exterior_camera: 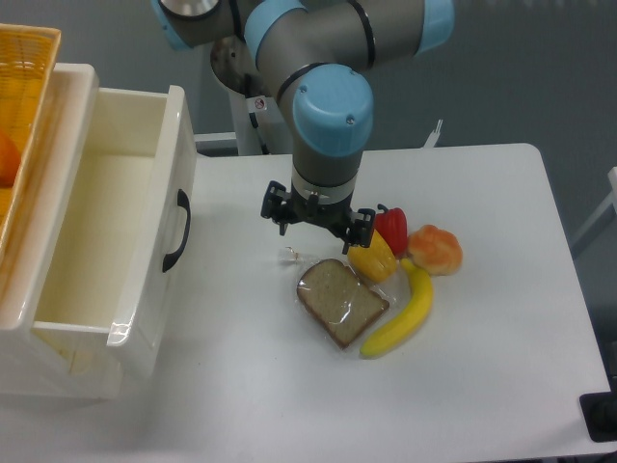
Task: Pick up the toast
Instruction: 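Lower the gripper down onto the bagged toast slice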
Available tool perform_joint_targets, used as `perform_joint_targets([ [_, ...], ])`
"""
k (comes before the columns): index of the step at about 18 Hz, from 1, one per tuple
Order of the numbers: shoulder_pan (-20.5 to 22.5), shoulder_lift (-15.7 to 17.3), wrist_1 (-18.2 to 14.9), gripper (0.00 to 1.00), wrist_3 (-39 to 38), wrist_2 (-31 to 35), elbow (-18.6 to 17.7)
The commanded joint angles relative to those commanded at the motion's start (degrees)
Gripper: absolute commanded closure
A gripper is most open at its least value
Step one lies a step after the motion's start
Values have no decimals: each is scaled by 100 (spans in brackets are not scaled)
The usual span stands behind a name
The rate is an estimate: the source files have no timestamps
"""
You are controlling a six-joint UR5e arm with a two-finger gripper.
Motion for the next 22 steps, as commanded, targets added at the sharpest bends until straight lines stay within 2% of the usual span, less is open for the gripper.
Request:
perform_joint_targets([
  [5, 18, -88, -9, 0, -18, 35, -17],
  [9, 18, -132, 9, 0, -140, 44, -281],
  [11, 1, -132, 53, 0, -648, 18, -474],
  [17, -35, -492, 166, 0, -2643, -9, -492],
  [22, -44, -667, 246, 0, -3154, -35, -510],
])
